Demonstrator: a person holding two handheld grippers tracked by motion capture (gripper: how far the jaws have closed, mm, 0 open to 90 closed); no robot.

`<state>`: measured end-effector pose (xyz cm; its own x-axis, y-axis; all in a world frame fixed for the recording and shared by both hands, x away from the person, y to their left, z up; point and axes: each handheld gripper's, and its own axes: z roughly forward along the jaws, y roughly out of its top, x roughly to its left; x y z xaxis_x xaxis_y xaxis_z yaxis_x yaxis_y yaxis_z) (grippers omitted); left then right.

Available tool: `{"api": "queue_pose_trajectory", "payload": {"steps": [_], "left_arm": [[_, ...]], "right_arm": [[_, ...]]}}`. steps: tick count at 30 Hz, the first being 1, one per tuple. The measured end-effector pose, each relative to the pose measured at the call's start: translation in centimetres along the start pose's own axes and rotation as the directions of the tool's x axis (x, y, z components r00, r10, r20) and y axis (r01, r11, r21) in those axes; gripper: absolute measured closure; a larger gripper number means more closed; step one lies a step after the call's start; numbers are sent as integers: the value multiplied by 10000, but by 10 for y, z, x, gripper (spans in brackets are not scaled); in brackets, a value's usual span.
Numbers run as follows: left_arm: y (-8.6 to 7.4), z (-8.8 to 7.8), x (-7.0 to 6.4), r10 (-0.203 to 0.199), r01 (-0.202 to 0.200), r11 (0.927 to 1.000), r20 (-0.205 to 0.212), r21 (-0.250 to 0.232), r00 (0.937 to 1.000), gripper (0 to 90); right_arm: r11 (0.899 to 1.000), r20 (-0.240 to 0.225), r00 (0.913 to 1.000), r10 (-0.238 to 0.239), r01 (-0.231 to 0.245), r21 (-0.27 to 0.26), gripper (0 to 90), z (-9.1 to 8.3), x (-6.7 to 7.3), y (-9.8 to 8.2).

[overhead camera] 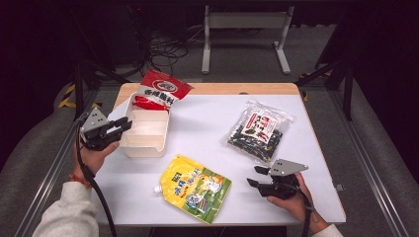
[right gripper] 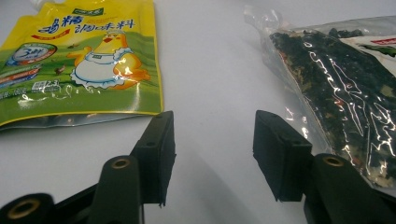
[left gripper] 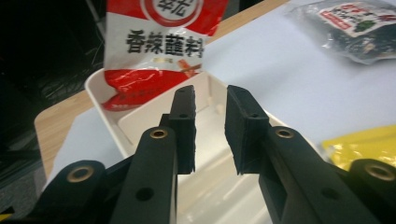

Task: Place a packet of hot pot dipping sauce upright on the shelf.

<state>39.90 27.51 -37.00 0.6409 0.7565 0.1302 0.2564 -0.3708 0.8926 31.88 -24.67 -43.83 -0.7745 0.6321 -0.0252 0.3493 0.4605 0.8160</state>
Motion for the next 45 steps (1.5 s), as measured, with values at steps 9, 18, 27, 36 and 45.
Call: {"api": "queue_pose_trajectory", "payload": {"steps": [9, 18, 27, 36, 45], "left_arm": [[-15, -20, -40, 446, -445, 9990, 255, -66, 9987, 650], [-23, -32, -69, 680, -671, 9976, 693, -161, 9953, 592], [-39, -31, -103, 787, -852, 9956, 1469, 388, 9860, 502], [-63, -27, -136, 612, -944, 9875, 2450, 1261, 9676, 462], [-74, -22, -145, 416, -842, 9852, 2692, 1490, 9622, 388]], "right_arm": [[9997, -164, 9997, 186, -188, -131, 559, 0, -7, 3], [9997, -266, 9996, -35, 28, -261, 609, -1, -6, 7], [9995, -437, 9989, -154, 141, -293, 647, -4, -3, 8], [9992, 53, 9997, -218, 220, -347, 652, -10, -9, 10], [9985, 1058, 9943, 131, -74, -538, 659, -27, -30, 5]]}}
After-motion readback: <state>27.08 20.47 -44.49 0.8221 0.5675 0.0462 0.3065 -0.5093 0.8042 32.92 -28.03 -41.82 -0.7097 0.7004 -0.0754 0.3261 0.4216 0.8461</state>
